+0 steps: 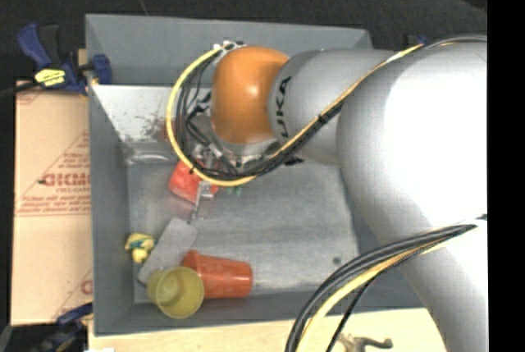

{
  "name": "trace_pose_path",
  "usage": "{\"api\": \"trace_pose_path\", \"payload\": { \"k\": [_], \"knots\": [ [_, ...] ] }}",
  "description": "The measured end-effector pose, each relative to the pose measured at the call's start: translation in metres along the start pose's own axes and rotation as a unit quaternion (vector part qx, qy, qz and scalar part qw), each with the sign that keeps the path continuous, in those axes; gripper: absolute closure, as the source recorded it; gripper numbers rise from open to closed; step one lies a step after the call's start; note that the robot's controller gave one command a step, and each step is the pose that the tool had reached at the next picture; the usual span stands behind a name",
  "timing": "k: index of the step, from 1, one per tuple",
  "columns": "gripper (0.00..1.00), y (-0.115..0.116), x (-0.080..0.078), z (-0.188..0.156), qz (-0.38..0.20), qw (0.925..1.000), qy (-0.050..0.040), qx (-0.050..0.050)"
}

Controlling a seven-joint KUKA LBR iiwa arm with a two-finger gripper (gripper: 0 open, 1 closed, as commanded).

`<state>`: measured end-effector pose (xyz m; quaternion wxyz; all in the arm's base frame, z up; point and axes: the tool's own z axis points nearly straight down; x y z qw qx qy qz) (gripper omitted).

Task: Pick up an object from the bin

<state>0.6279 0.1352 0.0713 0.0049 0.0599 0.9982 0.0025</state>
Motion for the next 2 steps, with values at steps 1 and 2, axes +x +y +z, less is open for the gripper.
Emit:
{"api": "trace_pose_path", "payload": {
  "k": [1, 2],
  "knots": [
    [0.0, -0.003, -0.018, -0.031, -0.145, 0.9894, -0.0012, 0.001],
    [0.0, 0.0, -0.002, -0.001, -0.008, 1.0, -0.0012, -0.001]
  ]
}}
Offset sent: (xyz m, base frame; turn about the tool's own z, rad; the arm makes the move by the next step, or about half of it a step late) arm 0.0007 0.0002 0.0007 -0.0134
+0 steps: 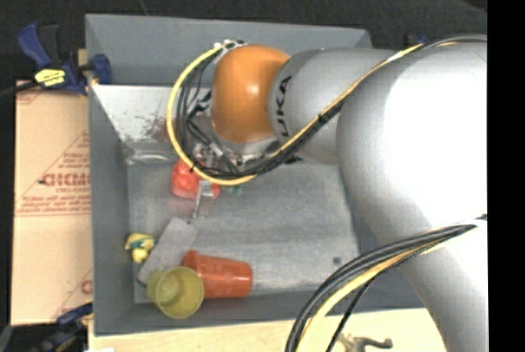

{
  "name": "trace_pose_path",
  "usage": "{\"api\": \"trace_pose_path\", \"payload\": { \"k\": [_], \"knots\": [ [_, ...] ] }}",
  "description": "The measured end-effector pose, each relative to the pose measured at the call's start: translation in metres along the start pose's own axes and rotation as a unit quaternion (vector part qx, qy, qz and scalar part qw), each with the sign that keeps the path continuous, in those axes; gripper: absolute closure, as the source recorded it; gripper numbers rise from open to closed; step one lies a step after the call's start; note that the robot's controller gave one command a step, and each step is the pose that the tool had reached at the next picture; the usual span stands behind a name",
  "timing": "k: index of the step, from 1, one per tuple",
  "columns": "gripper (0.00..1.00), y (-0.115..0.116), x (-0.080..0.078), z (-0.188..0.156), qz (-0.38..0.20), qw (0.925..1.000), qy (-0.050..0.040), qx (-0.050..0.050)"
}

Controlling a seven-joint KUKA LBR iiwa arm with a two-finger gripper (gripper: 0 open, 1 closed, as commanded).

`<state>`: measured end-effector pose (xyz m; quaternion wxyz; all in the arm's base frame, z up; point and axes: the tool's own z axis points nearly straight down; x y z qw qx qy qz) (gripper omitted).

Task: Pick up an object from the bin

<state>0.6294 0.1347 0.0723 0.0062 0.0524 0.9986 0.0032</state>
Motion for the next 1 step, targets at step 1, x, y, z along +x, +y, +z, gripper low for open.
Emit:
{"api": "trace_pose_path", "payload": {
  "k": [1],
  "knots": [
    [1.0, -0.0039, -0.0159, 0.0006, -0.065, 0.9979, -0.0046, -0.001]
  ]
}}
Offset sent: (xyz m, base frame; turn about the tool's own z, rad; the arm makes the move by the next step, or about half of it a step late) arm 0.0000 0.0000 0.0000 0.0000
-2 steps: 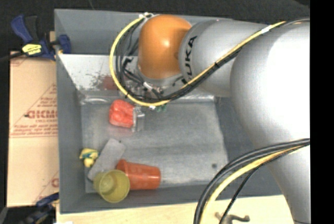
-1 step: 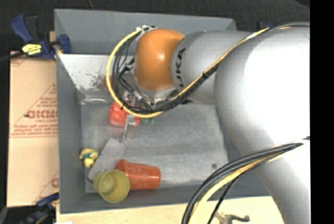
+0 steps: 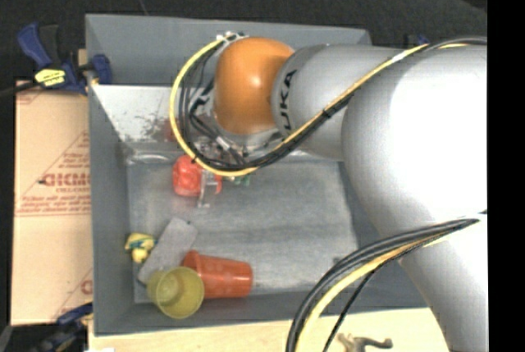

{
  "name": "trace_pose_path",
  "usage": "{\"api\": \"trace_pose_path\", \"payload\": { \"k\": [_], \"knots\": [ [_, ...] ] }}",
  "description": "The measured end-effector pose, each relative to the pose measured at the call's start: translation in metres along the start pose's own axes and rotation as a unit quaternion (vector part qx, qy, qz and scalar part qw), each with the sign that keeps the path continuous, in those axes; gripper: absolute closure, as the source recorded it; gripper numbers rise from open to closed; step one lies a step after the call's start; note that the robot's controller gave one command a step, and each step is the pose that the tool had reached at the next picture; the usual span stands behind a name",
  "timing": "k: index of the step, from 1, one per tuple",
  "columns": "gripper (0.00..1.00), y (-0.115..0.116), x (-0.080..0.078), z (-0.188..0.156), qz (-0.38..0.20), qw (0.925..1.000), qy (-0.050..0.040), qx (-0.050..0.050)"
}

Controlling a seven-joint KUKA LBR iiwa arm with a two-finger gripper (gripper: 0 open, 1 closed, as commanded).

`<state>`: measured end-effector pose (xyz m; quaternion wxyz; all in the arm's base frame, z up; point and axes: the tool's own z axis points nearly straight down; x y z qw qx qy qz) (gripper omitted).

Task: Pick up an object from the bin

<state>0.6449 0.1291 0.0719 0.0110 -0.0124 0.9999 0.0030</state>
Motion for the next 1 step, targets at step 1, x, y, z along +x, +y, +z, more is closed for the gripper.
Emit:
{"api": "trace_pose_path", "payload": {
  "k": [1],
  "knots": [
    [1.0, -0.0001, 0.0001, -0.0003, 0.0, 1.0, 0.0001, 0.0]
  ]
}}
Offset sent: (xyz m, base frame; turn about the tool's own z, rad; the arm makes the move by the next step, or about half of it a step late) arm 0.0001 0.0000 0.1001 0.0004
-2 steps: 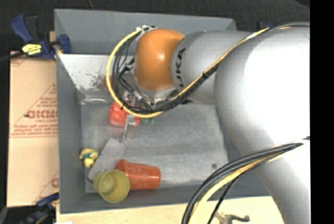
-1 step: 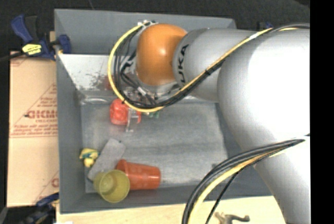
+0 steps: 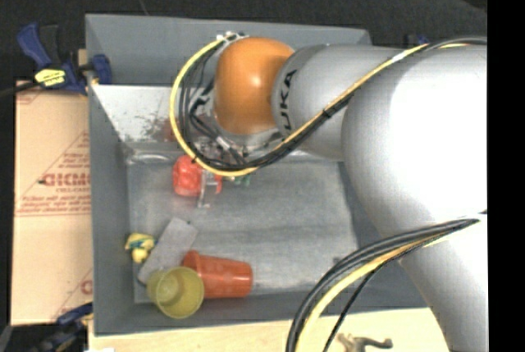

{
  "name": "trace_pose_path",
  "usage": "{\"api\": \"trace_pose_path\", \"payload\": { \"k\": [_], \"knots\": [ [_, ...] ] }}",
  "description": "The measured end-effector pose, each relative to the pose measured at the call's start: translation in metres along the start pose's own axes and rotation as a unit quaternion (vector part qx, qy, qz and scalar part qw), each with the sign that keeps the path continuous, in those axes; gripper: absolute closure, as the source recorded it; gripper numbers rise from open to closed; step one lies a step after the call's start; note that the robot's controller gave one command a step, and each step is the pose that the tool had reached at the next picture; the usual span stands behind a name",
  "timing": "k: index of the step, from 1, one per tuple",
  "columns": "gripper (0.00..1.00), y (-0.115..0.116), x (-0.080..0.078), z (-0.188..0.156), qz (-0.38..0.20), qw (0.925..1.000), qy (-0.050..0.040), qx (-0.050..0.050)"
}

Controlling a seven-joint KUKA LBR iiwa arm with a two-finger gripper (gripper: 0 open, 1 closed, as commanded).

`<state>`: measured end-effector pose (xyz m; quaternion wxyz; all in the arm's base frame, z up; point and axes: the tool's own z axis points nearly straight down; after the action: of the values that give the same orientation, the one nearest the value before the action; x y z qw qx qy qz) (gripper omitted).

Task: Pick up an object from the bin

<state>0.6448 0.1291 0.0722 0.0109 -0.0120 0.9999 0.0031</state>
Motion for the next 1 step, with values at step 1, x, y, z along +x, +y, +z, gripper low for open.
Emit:
{"api": "trace_pose_path", "payload": {
  "k": [1],
  "knots": [
    [1.0, -0.0005, 0.0026, -0.0275, 0.0, 1.0, 0.0058, 0.001]
  ]
}}
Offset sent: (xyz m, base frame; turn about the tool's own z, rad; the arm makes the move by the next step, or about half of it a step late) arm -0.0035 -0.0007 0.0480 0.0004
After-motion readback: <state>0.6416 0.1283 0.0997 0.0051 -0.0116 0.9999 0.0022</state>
